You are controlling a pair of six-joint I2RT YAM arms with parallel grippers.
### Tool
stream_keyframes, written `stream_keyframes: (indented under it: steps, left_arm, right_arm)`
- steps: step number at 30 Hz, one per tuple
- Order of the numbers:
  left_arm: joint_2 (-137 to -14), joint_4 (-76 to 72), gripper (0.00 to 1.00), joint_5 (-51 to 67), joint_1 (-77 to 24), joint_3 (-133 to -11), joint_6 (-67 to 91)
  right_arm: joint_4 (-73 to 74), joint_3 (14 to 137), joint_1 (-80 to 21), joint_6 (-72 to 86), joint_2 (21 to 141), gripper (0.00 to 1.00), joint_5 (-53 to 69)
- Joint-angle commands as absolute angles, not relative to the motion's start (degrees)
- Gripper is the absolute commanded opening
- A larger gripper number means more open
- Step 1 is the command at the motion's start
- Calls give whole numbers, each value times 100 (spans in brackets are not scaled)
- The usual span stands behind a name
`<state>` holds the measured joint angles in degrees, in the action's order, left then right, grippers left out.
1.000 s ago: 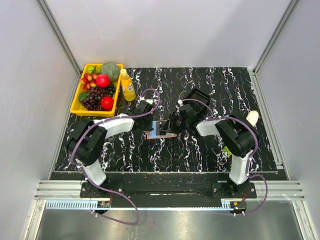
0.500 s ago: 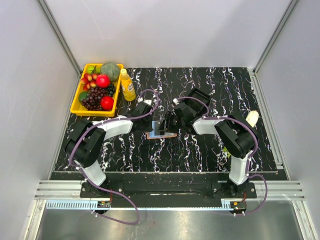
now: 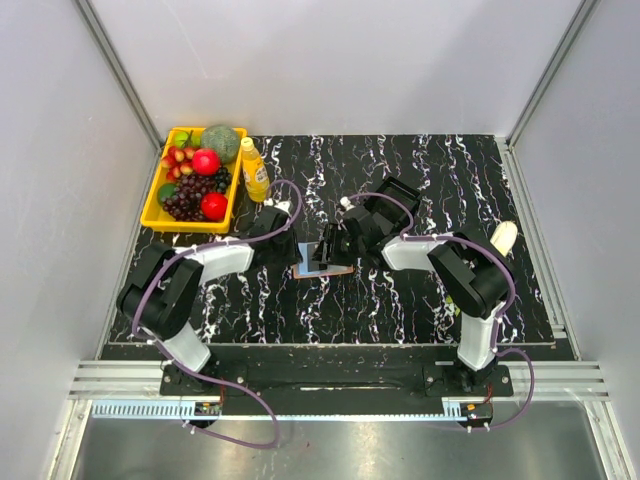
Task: Put the credit cards into the card holder
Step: Insert the credit card into the card holder.
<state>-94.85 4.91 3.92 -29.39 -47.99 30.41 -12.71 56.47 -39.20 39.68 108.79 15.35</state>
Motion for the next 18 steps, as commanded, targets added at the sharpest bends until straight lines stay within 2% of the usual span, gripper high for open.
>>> stream_keyframes:
  steps: [1,7,14,18]
  left_arm:
    - [-9519,1231,19,492,-2786,-4342,3058]
    - [-9475,915,19,720,-2707,-4166,3208]
    - [-9194,467,20,764,-2558,-3806,3410]
    - [-9141,273,20,835,-2496,-3656,3463]
  right_arm:
    - [-888,5660,-4139,3841,10837,55,1222]
    - [-414,6020,-4315,3762,11057,55,845]
    - [-361,5827,-4307,3692,10653,56,299]
    - [-246,5854,-4307,3639,10573,63,132]
